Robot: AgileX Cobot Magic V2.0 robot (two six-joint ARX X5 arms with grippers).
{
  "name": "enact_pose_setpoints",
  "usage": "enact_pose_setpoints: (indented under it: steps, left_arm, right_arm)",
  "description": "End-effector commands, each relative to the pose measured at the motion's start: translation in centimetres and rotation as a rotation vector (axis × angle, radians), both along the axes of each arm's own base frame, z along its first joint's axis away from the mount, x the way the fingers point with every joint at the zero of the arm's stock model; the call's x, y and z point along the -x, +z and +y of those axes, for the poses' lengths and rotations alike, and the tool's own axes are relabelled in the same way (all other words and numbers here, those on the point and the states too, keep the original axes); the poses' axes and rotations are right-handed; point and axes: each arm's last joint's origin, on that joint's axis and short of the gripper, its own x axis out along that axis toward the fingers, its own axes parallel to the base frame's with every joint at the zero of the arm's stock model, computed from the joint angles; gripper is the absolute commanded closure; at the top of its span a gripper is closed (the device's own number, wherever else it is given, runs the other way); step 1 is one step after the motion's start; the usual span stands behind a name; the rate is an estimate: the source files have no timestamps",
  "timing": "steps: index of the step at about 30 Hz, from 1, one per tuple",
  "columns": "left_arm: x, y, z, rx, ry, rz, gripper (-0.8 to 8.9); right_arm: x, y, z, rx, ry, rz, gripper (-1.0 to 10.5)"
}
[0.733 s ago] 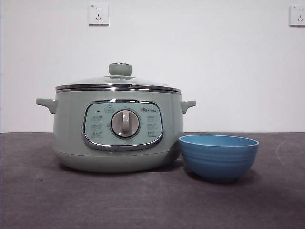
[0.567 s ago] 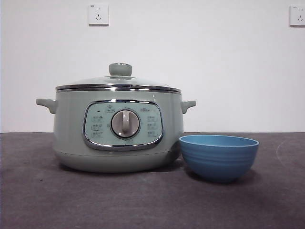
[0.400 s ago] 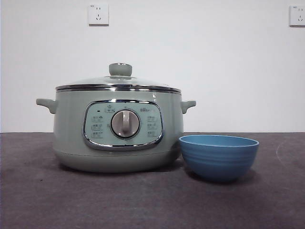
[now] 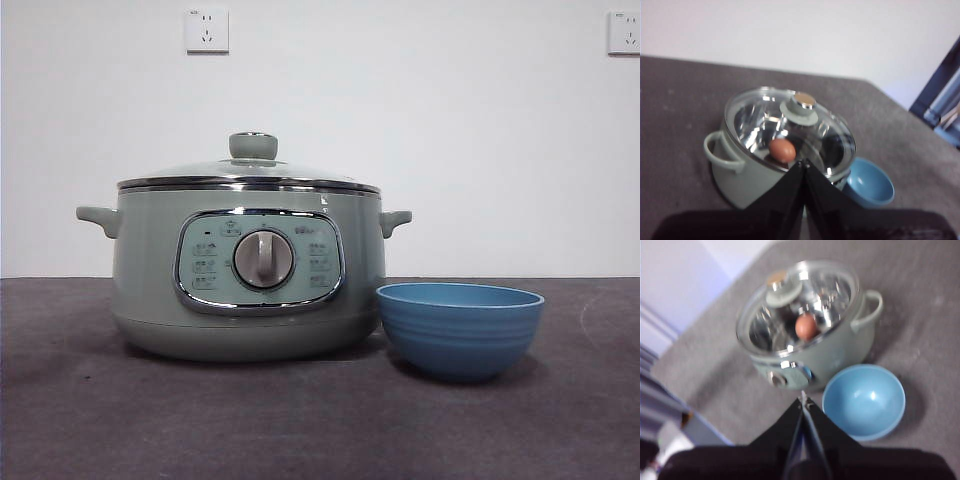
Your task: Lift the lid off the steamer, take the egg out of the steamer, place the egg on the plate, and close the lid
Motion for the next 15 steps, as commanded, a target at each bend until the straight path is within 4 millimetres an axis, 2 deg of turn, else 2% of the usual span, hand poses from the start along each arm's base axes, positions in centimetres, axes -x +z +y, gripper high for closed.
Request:
enact_pose_setpoints:
  steps: [1, 9, 15]
  left_arm:
    - [-0.5, 1.2, 0.0, -0.086, -0.031, 0.010, 8.21]
    - [-1.3, 4.9, -0.1, -0.167, -0.138, 0.069, 8.21]
    - [-1.4, 6.2, -0.4, -0.185, -0.193, 0.077, 8.21]
  right_arm:
    - [-0.7, 1.2, 0.5, 0.086, 0.095, -0.015, 9.6]
    - [-1.8, 3.2, 2.2, 0.151, 0.240, 0.012, 9.6]
    - [-1.6, 3.3, 2.9, 0.160, 0.293, -0.002, 9.6]
